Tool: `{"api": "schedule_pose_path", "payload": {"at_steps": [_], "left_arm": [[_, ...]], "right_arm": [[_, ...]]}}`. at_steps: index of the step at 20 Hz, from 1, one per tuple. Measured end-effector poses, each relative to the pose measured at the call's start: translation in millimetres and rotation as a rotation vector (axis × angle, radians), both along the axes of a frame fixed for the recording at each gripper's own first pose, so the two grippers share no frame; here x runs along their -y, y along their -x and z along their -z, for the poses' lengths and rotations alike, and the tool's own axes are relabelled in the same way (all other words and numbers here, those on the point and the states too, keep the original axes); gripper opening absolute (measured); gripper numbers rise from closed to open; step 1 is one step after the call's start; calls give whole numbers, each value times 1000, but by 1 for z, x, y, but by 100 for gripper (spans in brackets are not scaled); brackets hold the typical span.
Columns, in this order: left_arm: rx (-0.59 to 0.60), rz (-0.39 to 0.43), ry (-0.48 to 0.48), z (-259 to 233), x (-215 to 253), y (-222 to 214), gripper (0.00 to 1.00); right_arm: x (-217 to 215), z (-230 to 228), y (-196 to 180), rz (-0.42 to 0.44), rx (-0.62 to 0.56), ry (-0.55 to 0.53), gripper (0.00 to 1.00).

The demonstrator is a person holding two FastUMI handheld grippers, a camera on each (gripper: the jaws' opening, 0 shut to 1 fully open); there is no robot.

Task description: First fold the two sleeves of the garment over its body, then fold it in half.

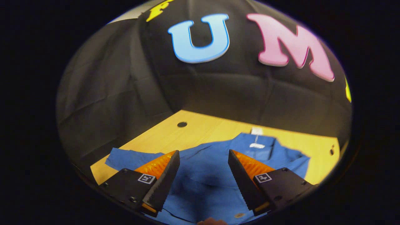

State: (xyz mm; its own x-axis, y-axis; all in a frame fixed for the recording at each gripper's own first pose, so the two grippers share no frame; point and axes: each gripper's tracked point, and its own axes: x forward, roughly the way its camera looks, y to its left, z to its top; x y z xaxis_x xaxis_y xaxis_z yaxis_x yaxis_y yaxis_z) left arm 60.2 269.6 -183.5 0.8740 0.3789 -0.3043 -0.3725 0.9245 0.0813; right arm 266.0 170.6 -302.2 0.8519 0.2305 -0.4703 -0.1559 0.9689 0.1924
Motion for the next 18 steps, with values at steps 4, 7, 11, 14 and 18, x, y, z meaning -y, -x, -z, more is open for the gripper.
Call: {"api": "schedule_pose_path", "payload": {"at_steps": [4,7,11,14,18], "left_arm": [[44,-8,50,-12,-7,-6,82],[64,14,39,-10,-12,-13,82],[72,63,29,-1,-17,-16,82],[91,92,-14,9,-25,-25,82],[62,104,-24,41,-47,-49,82]], "right_arm": [[71,-86,64,42,164,65,98],[143,-163,113,161,323,160,98],[203,-236,173,357,450,264,98],[219,-280,214,477,493,261,89],[217,-322,255,514,556,343,89]]}}
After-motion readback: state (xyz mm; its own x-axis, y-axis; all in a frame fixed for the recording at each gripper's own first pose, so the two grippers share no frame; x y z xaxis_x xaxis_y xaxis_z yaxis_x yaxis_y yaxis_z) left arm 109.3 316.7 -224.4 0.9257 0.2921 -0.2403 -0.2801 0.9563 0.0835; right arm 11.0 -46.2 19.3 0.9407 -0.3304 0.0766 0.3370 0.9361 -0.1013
